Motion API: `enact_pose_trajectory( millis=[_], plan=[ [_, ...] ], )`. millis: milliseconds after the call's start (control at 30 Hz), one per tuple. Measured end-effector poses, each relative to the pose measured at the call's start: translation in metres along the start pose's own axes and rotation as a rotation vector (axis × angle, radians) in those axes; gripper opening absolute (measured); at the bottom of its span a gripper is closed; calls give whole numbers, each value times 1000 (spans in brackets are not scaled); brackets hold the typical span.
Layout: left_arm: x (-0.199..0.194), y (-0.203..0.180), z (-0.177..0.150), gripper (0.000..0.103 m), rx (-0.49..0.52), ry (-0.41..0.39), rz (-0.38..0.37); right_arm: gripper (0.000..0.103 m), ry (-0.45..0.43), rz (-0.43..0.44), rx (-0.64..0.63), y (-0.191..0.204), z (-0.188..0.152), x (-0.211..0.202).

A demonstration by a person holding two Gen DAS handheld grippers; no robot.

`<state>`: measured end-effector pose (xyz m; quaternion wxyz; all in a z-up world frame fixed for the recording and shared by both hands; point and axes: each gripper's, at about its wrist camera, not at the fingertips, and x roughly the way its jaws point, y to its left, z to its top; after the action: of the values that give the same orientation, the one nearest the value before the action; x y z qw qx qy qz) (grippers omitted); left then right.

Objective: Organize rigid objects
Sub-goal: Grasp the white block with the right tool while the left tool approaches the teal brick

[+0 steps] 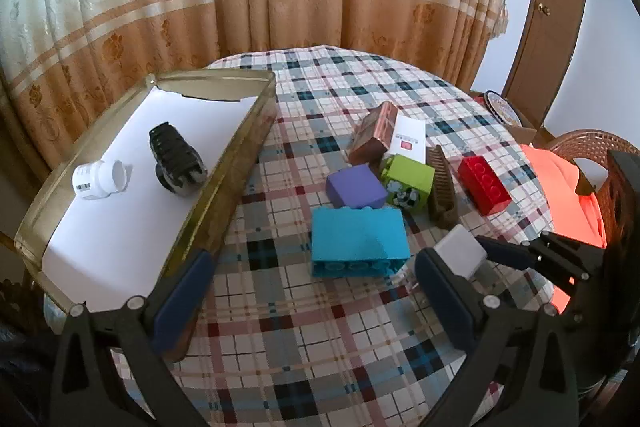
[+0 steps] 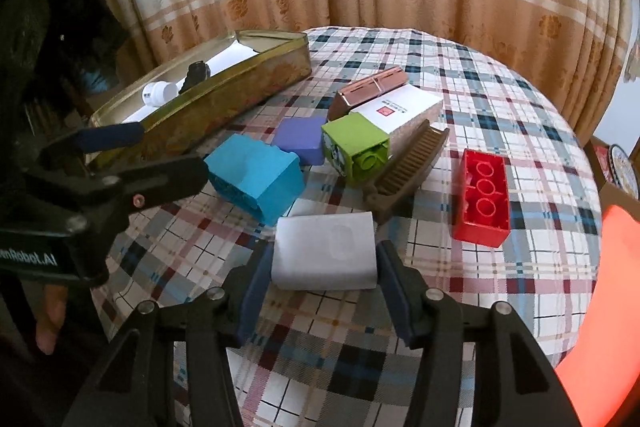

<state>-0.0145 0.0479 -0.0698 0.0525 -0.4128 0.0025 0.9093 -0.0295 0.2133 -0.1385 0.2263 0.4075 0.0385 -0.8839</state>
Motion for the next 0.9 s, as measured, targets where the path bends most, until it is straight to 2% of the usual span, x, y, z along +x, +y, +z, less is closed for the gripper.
enact_pose_trajectory(
  millis=[733, 900],
  plan=[
    [17, -7, -2, 102, 22, 44, -15, 55, -35, -41, 37, -13, -1, -2],
    [24, -11, -1, 102, 44, 47, -4, 55, -45, -93, 46, -19, -1, -4]
  ],
)
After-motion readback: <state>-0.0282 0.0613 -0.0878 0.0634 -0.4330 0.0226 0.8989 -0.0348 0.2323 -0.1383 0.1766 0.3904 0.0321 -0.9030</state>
